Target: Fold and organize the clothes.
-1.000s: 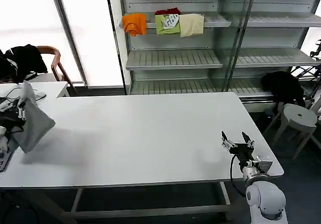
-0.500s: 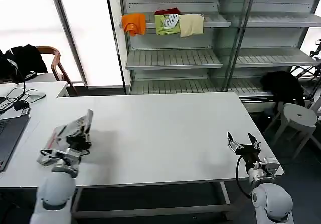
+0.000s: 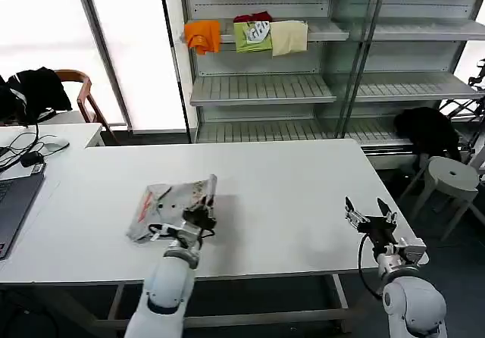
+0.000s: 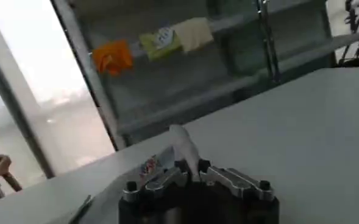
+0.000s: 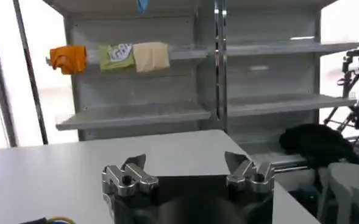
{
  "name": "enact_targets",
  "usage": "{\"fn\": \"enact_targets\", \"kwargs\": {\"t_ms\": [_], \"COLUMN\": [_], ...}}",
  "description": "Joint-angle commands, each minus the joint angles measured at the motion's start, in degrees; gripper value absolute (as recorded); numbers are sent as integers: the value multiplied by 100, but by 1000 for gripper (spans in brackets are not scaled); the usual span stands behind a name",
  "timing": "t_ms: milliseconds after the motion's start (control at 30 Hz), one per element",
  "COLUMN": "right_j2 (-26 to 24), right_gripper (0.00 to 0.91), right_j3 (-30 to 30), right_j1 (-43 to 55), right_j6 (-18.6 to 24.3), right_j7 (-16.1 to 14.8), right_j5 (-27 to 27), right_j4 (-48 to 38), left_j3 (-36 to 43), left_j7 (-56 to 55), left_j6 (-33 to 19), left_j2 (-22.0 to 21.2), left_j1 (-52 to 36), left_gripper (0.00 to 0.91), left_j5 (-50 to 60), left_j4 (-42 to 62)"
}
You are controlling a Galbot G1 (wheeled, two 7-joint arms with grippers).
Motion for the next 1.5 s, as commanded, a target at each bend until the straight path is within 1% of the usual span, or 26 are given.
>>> {"fn": "enact_targets", "kwargs": {"t_ms": [33,67,200,300,367,467,600,700,833,900,967,1000,1033,1067,1333,1367,1400,1433,1467,1500], "right_j2": [212,264,551,753,893,984,988,1088,1049,1043,1042,1011,991,965,910,910,907,903,896,897], "right_gripper": [907,907,907,907,907,907,907,907,907,907,846,846,826,836,826,715,635,494,413,171], "right_j3": [-591,-662,-1356,-1820,-2153,-2559,-3039,-3172,-3277,-3298,-3268,-3253,-3254,-3257,-3237,-3238,-3232,-3233,-3236,-3237], "right_j1": [105,121,299,485,625,837,1193,1319,1330,1299,1233,1194,1179,1154,1066,1055,1041,1039,1038,1035], "right_j6": [-107,-140,-396,-710,-959,-962,-970,-978,-982,-983,-982,-982,-983,-984,-985,-984,-985,-985,-984,-985], "right_j7": [30,34,73,69,57,118,474,535,526,596,661,692,707,728,858,869,872,875,885,896], "right_j5": [-314,-333,-237,69,392,779,1327,1320,1315,1287,1285,1283,1288,1289,1230,1230,1214,1205,1207,1205], "right_j4": [-65,-87,-261,-360,-417,-557,-855,-1128,-1326,-1407,-1432,-1427,-1419,-1404,-1412,-1404,-1399,-1398,-1400,-1403], "left_j3": [929,889,597,122,-325,-859,-1381,-1687,-1911,-1989,-2028,-2059,-2066,-2075,-2007,-2006,-2005,-2009,-2012,-2022], "left_j7": [-261,-255,-222,-198,-161,-173,-164,-155,-149,-153,-151,-151,-151,-151,-149,-150,-151,-151,-152,-155], "left_j6": [318,356,523,553,508,421,83,-61,-95,-70,-60,-54,-49,-34,51,52,54,59,62,69], "left_j2": [-271,-180,193,490,688,936,1094,1162,1240,1291,1318,1328,1331,1336,1284,1281,1277,1277,1275,1275], "left_j1": [-107,-81,-55,-57,-17,103,402,590,742,836,890,910,918,923,895,892,891,892,895,897], "left_gripper": [907,907,907,907,907,907,907,907,907,907,907,907,907,907,907,907,907,907,907,907], "left_j5": [-626,-722,-1125,-1335,-1405,-1434,-1472,-1659,-1868,-2116,-2300,-2358,-2378,-2426,-2514,-2513,-2516,-2522,-2530,-2556], "left_j4": [-637,-838,-1715,-2068,-2135,-1950,-1677,-1524,-1448,-1477,-1489,-1478,-1470,-1457,-1442,-1438,-1431,-1425,-1424,-1425]}}
